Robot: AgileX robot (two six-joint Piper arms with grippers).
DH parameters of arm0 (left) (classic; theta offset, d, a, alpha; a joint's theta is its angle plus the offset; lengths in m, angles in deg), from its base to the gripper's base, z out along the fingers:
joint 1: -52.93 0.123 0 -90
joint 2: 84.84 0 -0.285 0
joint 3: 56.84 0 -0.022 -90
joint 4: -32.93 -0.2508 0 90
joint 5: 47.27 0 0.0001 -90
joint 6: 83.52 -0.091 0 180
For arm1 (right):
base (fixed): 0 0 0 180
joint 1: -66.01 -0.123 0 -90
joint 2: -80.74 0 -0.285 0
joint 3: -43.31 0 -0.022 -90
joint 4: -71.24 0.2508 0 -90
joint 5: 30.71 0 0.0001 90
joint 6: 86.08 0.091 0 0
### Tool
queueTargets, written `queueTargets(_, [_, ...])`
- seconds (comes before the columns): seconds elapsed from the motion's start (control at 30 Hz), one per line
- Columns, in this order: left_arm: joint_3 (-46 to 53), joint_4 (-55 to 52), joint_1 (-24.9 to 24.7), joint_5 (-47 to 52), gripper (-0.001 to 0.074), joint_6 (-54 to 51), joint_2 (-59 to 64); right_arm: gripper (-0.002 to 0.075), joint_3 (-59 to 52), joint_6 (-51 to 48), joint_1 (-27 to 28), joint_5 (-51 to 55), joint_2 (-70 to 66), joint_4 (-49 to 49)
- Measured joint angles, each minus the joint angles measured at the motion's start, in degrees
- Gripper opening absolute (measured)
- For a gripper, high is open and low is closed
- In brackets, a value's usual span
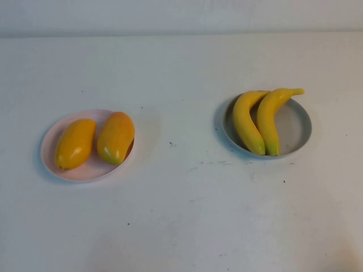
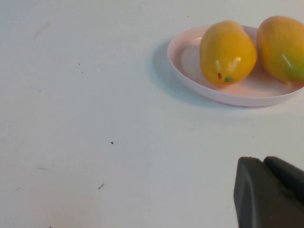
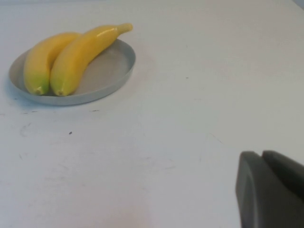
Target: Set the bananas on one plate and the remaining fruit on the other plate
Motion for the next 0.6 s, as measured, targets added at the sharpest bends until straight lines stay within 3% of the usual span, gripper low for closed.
queueTargets(0.6, [0.0,0.0,0.0,0.0,-0.0004,0.0,0.0,-0.0015,0.0,0.0,0.0,0.1,0.4,0.0])
